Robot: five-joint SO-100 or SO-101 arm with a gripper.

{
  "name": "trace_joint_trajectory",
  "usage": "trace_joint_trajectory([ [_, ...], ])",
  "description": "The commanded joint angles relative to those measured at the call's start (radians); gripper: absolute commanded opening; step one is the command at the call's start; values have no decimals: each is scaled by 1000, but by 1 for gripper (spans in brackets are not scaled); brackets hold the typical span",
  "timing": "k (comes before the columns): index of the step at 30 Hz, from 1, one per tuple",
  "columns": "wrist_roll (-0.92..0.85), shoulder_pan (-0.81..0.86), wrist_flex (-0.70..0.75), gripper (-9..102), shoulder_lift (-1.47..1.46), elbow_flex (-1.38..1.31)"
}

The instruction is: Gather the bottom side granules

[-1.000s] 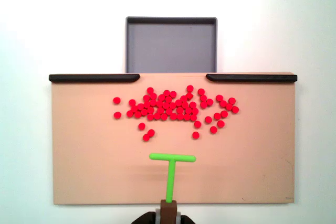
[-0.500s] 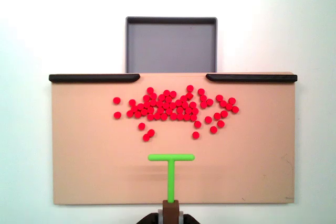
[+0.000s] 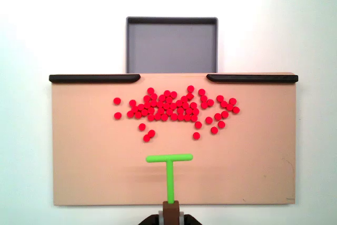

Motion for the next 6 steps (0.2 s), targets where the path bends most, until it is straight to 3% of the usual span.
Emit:
trace_joint_trajectory([
  [1,-14,9,0,0,9,0],
  [6,-18,15,0,0,14,0],
])
